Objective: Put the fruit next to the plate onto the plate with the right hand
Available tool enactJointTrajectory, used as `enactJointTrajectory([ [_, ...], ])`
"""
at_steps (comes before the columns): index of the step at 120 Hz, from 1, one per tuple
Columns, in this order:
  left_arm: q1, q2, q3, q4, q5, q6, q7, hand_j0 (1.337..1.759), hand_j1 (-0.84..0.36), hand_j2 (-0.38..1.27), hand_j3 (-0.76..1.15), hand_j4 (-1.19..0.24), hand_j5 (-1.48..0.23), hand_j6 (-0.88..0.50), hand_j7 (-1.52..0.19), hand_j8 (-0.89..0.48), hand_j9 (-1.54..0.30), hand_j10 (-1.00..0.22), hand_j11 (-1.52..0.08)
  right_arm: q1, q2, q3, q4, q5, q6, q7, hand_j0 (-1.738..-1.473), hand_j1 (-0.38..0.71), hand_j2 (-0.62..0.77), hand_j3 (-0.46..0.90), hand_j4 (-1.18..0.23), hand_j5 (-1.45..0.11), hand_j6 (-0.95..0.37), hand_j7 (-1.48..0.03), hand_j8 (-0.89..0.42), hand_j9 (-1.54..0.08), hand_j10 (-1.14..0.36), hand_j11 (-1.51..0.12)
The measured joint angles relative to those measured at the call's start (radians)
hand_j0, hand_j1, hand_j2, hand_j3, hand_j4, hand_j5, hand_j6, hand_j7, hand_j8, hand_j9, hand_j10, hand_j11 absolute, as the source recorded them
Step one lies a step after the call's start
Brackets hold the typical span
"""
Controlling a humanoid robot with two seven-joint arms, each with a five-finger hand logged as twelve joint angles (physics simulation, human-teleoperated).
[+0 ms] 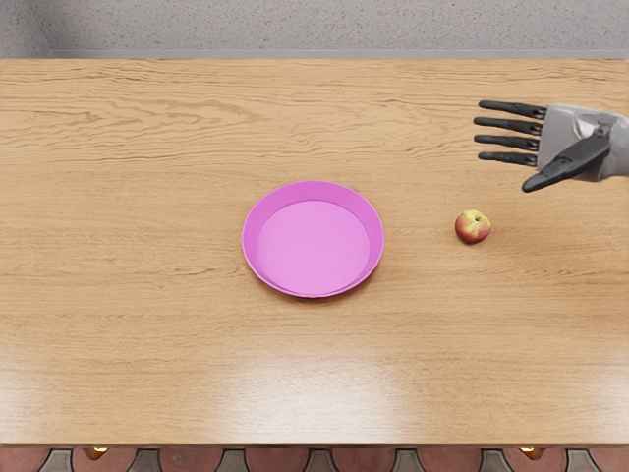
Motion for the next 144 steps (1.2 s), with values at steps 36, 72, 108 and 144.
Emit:
enactJointTrajectory([
  [36, 0.0, 0.0, 0.0, 0.0, 0.0, 0.0, 0.0, 1.658, 0.07, 0.05, 0.0, -0.23, -0.3, -0.23, -0.3, -0.23, -0.3, -0.23, -0.3, 0.088, -0.062, 0.018, 0.078, -0.072, 0.0, -0.005, -1.658, -0.31, -0.01, 0.0, -0.03, -0.05, -0.03, -0.05, -0.03, -0.05, -0.03, -0.05],
  [72, 0.0, 0.0, 0.0, 0.0, 0.0, 0.001, 0.0, 1.658, 0.07, 0.05, 0.0, -0.23, -0.3, -0.23, -0.3, -0.23, -0.3, -0.23, -0.3, 0.125, -0.071, 0.153, 0.242, -0.696, -0.015, -0.033, -1.658, -0.3, -0.01, 0.0, -0.04, -0.05, -0.04, -0.05, -0.04, -0.05, -0.04, -0.05],
  [108, 0.0, 0.0, 0.0, 0.0, 0.0, 0.0, 0.0, 1.658, 0.07, 0.05, 0.0, -0.23, -0.3, -0.23, -0.3, -0.23, -0.3, -0.23, -0.3, 0.122, -0.012, -0.029, 0.399, -0.985, -0.419, -0.147, -1.658, -0.3, -0.01, 0.0, -0.04, -0.05, -0.05, -0.05, -0.04, -0.05, -0.04, -0.05],
  [144, 0.0, 0.0, 0.0, 0.0, 0.0, 0.0, 0.0, 1.658, 0.07, 0.05, 0.0, -0.23, -0.3, -0.23, -0.3, -0.23, -0.3, -0.23, -0.3, 0.121, 0.097, -0.199, 0.399, -1.048, -0.672, -0.254, -1.658, -0.3, -0.01, 0.0, -0.05, -0.05, -0.05, -0.05, -0.05, -0.05, -0.05, -0.05],
])
